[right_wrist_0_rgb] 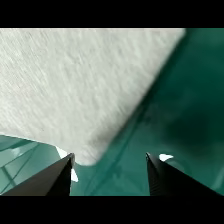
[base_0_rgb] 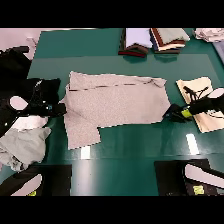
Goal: Fold the shirts.
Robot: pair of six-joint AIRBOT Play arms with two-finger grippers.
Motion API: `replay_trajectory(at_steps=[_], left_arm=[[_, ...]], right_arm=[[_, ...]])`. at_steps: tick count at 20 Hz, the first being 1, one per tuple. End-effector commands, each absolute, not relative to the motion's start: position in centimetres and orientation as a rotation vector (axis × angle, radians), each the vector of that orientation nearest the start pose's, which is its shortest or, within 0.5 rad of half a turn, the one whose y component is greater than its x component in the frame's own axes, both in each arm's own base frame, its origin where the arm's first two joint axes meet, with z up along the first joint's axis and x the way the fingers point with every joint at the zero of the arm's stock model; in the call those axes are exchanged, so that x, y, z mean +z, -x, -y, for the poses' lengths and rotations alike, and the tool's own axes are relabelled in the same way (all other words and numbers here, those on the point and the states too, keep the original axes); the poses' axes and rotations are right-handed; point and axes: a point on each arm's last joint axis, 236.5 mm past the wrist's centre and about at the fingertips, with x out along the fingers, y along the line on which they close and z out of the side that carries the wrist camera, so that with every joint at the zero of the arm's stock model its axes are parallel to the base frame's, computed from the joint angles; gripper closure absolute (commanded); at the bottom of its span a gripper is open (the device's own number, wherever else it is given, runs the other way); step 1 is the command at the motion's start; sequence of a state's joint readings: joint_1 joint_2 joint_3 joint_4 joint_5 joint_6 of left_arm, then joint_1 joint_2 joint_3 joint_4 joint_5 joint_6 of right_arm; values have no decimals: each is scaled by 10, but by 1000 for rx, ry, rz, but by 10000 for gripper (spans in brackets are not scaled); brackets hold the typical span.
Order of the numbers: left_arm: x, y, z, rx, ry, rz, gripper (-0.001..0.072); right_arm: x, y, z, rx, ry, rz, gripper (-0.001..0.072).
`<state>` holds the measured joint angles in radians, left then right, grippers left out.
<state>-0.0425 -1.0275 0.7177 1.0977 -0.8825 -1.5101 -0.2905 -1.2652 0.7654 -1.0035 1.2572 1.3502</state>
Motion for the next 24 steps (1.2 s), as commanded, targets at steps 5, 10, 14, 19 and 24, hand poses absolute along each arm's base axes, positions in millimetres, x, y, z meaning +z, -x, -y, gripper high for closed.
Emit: replay_trajectory(at_steps=[5, 10, 14, 19, 24], left_arm=[[-17, -327, 91, -209, 356, -1162, 686], [147, -365, 82, -254, 231, -781, 686], [370, -322, 74, -282, 152, -261, 686], [520, -218, 73, -320, 104, 101, 687], [532, -193, 75, -337, 109, 106, 687]], right_arm=[[-63, -316, -91, 368, -514, -1445, 698], [82, -367, -64, 376, -287, -1073, 699], [267, -361, -41, 316, -147, -611, 698], [405, -288, -30, 218, -18, -275, 699], [434, -256, -27, 172, 13, -269, 700]])
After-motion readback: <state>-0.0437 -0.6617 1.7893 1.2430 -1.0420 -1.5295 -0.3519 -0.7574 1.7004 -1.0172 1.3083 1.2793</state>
